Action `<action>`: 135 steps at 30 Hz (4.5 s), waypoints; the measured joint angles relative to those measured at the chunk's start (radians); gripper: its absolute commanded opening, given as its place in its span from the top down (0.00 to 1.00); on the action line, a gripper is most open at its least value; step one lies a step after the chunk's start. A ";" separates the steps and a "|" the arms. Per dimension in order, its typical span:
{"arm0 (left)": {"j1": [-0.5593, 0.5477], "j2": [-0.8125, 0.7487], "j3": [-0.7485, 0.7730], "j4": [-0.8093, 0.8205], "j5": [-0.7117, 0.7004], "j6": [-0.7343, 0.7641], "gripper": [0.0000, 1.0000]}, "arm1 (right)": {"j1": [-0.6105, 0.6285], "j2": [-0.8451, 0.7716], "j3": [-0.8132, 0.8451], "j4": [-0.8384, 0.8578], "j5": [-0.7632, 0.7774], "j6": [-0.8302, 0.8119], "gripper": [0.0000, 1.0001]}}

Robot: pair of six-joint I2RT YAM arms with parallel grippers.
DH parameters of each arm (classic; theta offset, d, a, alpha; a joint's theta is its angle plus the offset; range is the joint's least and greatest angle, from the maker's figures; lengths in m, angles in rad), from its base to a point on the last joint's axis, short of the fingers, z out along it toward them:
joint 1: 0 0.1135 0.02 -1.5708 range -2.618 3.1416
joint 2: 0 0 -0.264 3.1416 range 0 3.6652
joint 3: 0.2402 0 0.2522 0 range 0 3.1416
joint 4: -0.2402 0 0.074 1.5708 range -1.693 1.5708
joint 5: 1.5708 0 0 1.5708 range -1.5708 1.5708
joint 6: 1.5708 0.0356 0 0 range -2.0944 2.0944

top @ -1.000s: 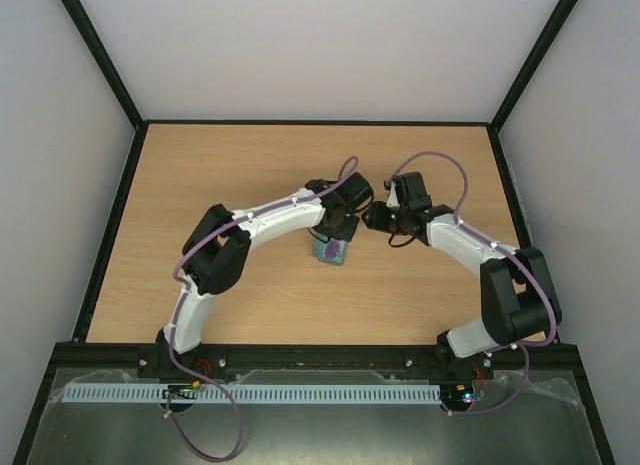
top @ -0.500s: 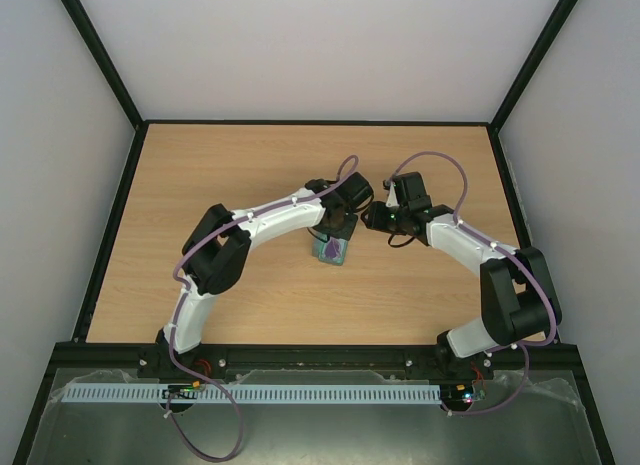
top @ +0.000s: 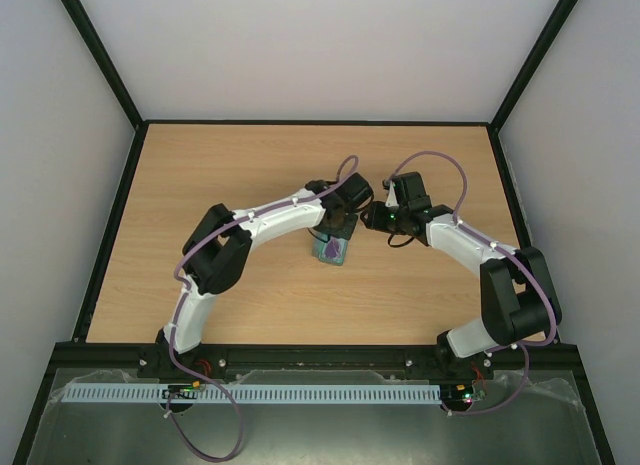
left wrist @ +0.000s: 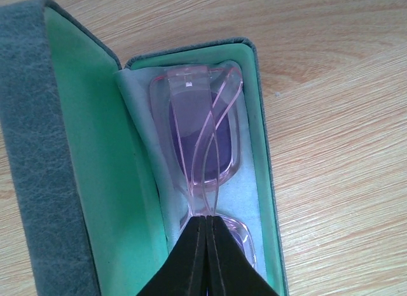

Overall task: Organize the sunglasses
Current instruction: Place the sunglasses in the sunglasses case, then close the sunglasses case at the center of the board, then adjust the sunglasses case at the center of the board.

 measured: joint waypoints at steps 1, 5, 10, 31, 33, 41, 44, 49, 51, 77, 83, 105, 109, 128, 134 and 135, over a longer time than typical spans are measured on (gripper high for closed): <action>0.000 0.001 -0.002 0.001 -0.002 0.000 0.98 | 0.000 0.000 0.000 0.001 0.000 0.000 0.57; -0.002 0.009 -0.003 0.002 -0.016 -0.003 0.98 | 0.000 0.000 -0.003 0.008 0.000 0.000 0.57; -0.006 0.018 -0.008 0.002 -0.024 -0.003 0.98 | 0.004 0.000 -0.004 0.011 0.000 0.000 0.57; -0.032 0.037 -0.008 0.003 -0.048 -0.013 0.87 | 0.007 0.000 -0.004 0.013 0.001 0.000 0.57; -0.039 0.024 -0.008 -0.001 -0.045 -0.018 0.80 | 0.007 0.000 -0.004 0.013 0.002 0.000 0.56; -0.049 -0.190 -0.029 0.024 -0.019 -0.032 0.45 | 0.007 0.029 -0.004 0.014 0.012 0.000 0.55; -0.033 -0.309 -0.085 0.054 -0.021 -0.036 0.47 | 0.007 0.053 -0.004 0.015 0.016 0.002 0.52; 0.076 -0.458 -0.259 0.119 -0.027 -0.047 0.83 | 0.007 0.096 -0.004 0.027 0.019 0.003 0.59; 0.124 -0.475 -0.334 0.143 -0.026 -0.051 0.91 | 0.007 0.117 -0.004 0.036 0.019 0.003 0.71; 0.085 -0.191 -0.334 0.327 0.075 -0.056 0.98 | 0.046 0.290 0.035 0.119 -0.043 0.028 0.90; 0.072 -0.122 -0.253 0.307 0.060 -0.058 0.98 | 0.045 0.293 0.036 0.122 -0.050 0.037 0.90; 0.052 -0.553 -0.690 0.446 0.092 -0.129 0.45 | 0.065 0.243 0.040 0.124 0.015 0.041 0.66; 0.016 -0.700 -0.891 0.538 0.120 -0.177 0.60 | 0.065 0.245 0.076 0.105 0.085 0.045 0.65; -0.023 -0.509 -1.162 1.150 0.303 -0.354 0.92 | 0.064 0.589 0.509 0.041 0.170 0.021 0.79; 0.068 -0.457 -1.139 1.204 0.316 -0.358 0.92 | 0.063 0.589 0.504 0.040 0.148 0.013 0.80; 0.081 -0.450 -1.133 1.206 0.317 -0.357 0.92 | 0.063 0.589 0.497 0.041 0.145 0.011 0.81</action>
